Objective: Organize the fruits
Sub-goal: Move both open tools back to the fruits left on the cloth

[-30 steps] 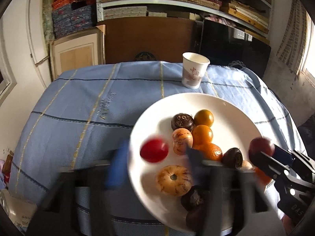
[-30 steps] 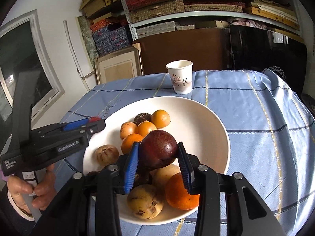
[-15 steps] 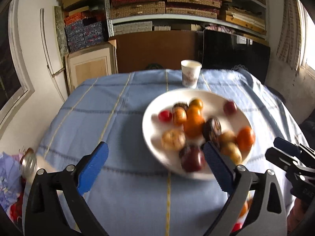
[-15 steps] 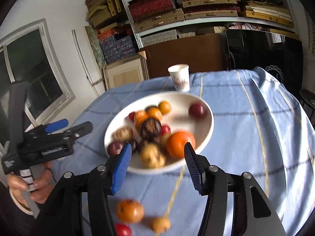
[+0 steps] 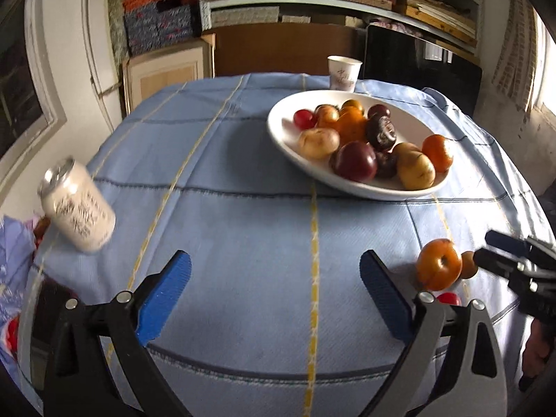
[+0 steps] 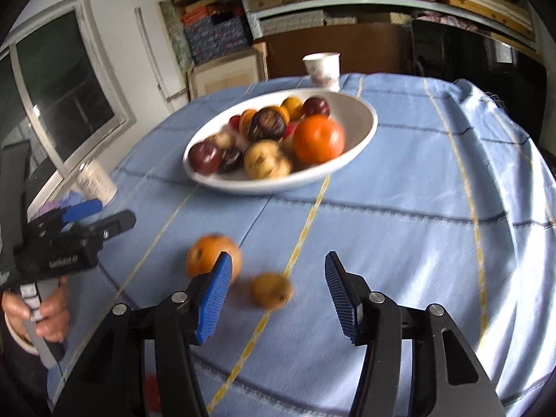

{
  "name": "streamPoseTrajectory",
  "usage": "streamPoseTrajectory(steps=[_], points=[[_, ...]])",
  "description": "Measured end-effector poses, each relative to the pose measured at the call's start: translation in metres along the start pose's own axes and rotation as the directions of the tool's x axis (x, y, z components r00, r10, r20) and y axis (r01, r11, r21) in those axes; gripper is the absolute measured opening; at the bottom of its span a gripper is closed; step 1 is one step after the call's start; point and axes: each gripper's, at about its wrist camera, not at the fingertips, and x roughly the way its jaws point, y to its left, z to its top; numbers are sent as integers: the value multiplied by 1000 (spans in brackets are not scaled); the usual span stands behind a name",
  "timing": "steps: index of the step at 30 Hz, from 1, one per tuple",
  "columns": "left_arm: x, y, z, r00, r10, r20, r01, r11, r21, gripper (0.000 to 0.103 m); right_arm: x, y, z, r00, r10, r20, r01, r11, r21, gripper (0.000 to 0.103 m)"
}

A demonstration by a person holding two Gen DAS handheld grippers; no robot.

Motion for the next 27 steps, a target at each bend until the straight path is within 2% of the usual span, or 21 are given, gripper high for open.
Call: streamPoseTrajectory(steps=[4, 9, 17, 18, 19, 22, 25, 27], points=[[2, 5, -3, 1000, -13, -17, 13, 1000, -23, 96, 4, 7, -7, 999, 2, -38, -3, 1000, -24, 56], [1, 1, -2, 1000, -22, -19, 21, 1000, -14, 96, 11, 11, -11, 998, -4, -63, 1, 999, -42, 50], [0, -3, -3, 999, -32, -22, 32, 999, 2, 96, 14, 3, -11, 998, 4, -66, -3, 1000, 8, 43], [0, -4, -3, 999, -35, -23, 35, 999, 3, 96, 14, 3, -11, 998, 1, -64, 0, 1000, 11, 39], [0, -5, -4, 999, -38, -24, 38, 999, 4, 96, 14, 2, -11, 998, 5, -64, -5, 1000, 13, 29], [-1, -9, -5, 998, -58, -30, 59, 998, 17, 96, 12, 1, -10, 999, 11, -52, -10, 1000, 18, 30], [-4, -20, -9, 991, -128, -46, 130, 991, 44, 96, 4, -3, -7, 1000, 12, -17, -11, 999, 42, 30], [-6, -32, -13, 973, -217, -74, 223, 972, 77, 96, 3, -6, -6, 1000, 1, -14, 0, 999, 50, 30]])
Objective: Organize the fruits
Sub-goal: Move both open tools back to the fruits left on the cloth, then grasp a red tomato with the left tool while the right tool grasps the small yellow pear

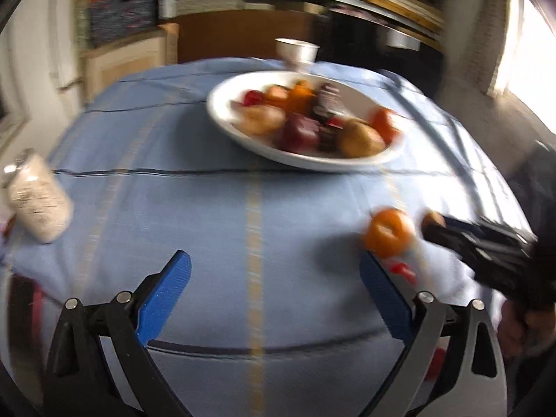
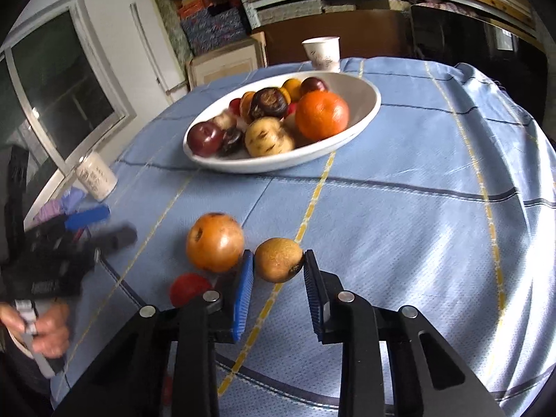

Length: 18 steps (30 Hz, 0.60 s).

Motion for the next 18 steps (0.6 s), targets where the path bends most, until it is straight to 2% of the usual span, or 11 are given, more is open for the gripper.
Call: streamPoseTrajectory(steps=[1, 3, 5, 8, 10, 15, 18], points=[[1, -5, -1, 1000, -26, -5, 26, 1000, 17, 95, 0, -2, 0, 1000, -7, -2, 7, 1000, 8, 30], [1, -18, -4, 998, -65, -16, 66, 996, 60, 78, 0, -4, 1, 1000, -8, -6, 8, 1000, 17, 30], [4, -31, -8, 995, -98, -36, 102, 989, 104, 72, 0, -4, 0, 1000, -9, -8, 9, 1000, 19, 30], [7, -44, -11, 989, -136, -60, 143, 982, 124, 70, 0, -3, 0, 1000, -5, -7, 5, 1000, 16, 30], [10, -51, -12, 984, -163, -75, 172, 977, 128, 63, -1, -3, 0, 1000, -5, -5, 5, 1000, 15, 30], [23, -63, -14, 980, -162, -112, 176, 975, 135, 46, -4, -5, 1, 1000, -3, 0, 3, 1000, 26, 30], [30, -64, -12, 978, -166, -125, 180, 977, 114, 43, -6, -6, 1, 1000, 0, 6, 0, 1000, 30, 30]])
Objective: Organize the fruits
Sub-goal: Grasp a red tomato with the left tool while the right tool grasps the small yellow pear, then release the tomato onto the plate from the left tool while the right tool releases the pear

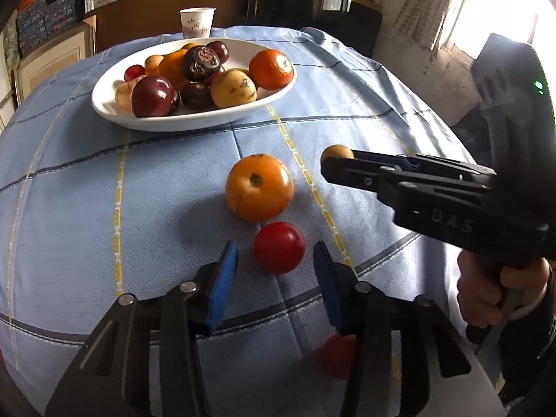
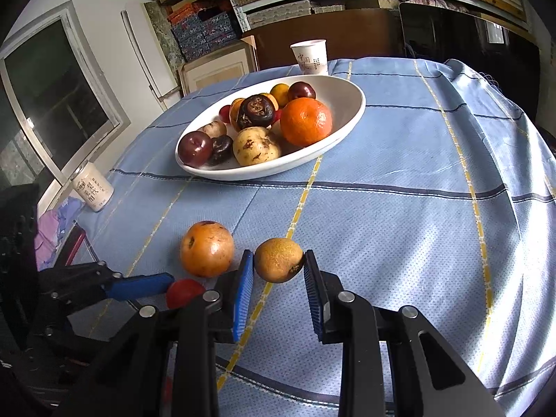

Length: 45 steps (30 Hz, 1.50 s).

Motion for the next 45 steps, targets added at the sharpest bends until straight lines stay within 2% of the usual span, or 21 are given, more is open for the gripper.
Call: streamPoseTrajectory(steps=[4, 6, 16, 22, 27, 30, 33, 36, 41, 45], points=[[3, 1, 1, 1000, 1, -4, -1, 1000, -8, 38, -2, 0, 0, 1000, 5, 3, -5, 1000, 0, 30], [5, 0, 1, 1000, -6, -13, 6, 1000, -7, 31, -3, 0, 1, 1000, 6, 6, -6, 1000, 0, 30], [0, -1, -1, 1000, -17, -3, 17, 1000, -2, 30, -4, -1, 1, 1000, -2, 6, 2, 1000, 1, 30], [-22, 4, -2, 998, -20, 59, 21, 1000, -13, 30, -5, 0, 0, 1000, -3, 24, 3, 1000, -9, 30], [-50, 27, 6, 992, 3, 127, 3, 999, -41, 30, -12, 6, 5, 999, 21, 50, -20, 1000, -24, 30], [-58, 43, 20, 989, 53, 137, -48, 998, -35, 29, -16, 13, 19, 996, 42, 75, -39, 998, -40, 30], [-61, 66, 50, 980, 108, 166, -102, 994, -45, 29, -14, 23, 44, 993, 42, 109, -34, 997, -74, 30], [-58, 83, 80, 973, 133, 189, -122, 990, -72, 29, -6, 29, 67, 990, 48, 130, -37, 996, -83, 30], [-29, 108, 133, 960, 203, 192, -186, 977, -100, 29, 23, 30, 102, 989, 19, 146, -9, 998, -66, 29], [-4, 111, 155, 956, 240, 166, -227, 969, -95, 29, 41, 26, 119, 990, 12, 139, -5, 999, -53, 30]])
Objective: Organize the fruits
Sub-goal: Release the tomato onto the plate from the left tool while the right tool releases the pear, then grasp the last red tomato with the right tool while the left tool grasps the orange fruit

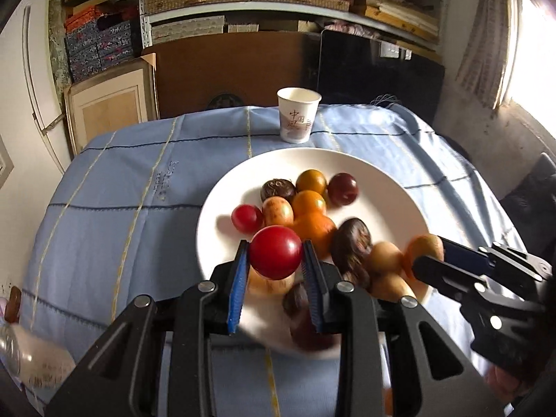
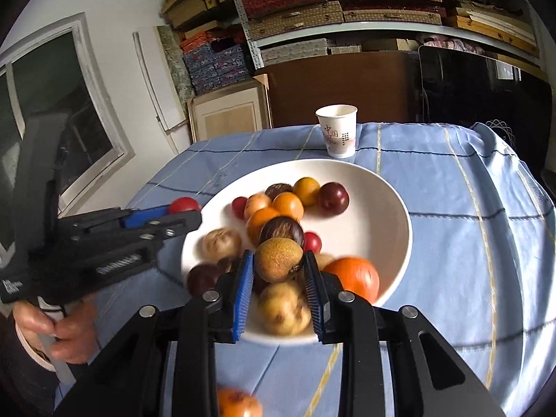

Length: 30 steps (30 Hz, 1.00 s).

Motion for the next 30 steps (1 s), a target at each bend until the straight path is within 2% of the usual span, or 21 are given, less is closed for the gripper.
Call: streamPoseTrajectory(steps=[2, 3, 4, 5, 7, 11, 13, 17, 21, 23, 27, 30], points=[[11, -1, 8, 1000, 29, -8, -29, 1000, -1, 34, 5, 1, 5, 1000, -10, -1, 10, 1000, -5, 30], [13, -1, 12, 999, 52, -9, -53, 999, -10, 63, 6, 1, 7, 1000, -10, 0, 10, 1000, -5, 39], [9, 2, 15, 995, 98, -3, -98, 995, -34, 78, 1, 0, 9, 1000, -7, 10, 7, 1000, 4, 48], [3, 4, 16, 994, 112, 14, -111, 992, -52, 97, -5, 0, 10, 1000, 2, 24, -2, 1000, 12, 48], [-20, 10, 13, 993, 97, 70, -91, 992, -86, 98, -24, -1, 10, 998, 31, 55, -32, 999, 14, 48], [-55, 18, -3, 995, 66, 73, -57, 991, -121, 98, -59, -4, -8, 994, 61, 89, -63, 998, 17, 56], [-73, 21, -23, 997, 41, 69, -30, 988, -151, 98, -70, -6, -25, 993, 83, 80, -85, 996, 21, 58], [-92, 25, -76, 998, 15, 59, -2, 975, -222, 98, -81, -11, -67, 989, 151, -4, -151, 988, 36, 59], [-88, 26, -120, 998, 62, 22, -55, 969, -243, 98, -88, 3, -109, 967, 231, -106, -237, 970, -52, 59], [-82, 27, -137, 995, 103, -13, -103, 964, -244, 98, -90, 13, -122, 960, 230, -157, -246, 965, -92, 59], [-83, 28, -146, 992, 126, -21, -127, 962, -242, 98, -98, 32, -138, 932, 295, -211, -329, 933, -148, 59], [-88, 29, -146, 986, 164, 2, -159, 961, -226, 98, -95, 47, -149, 926, 264, -269, -325, 921, -216, 59]])
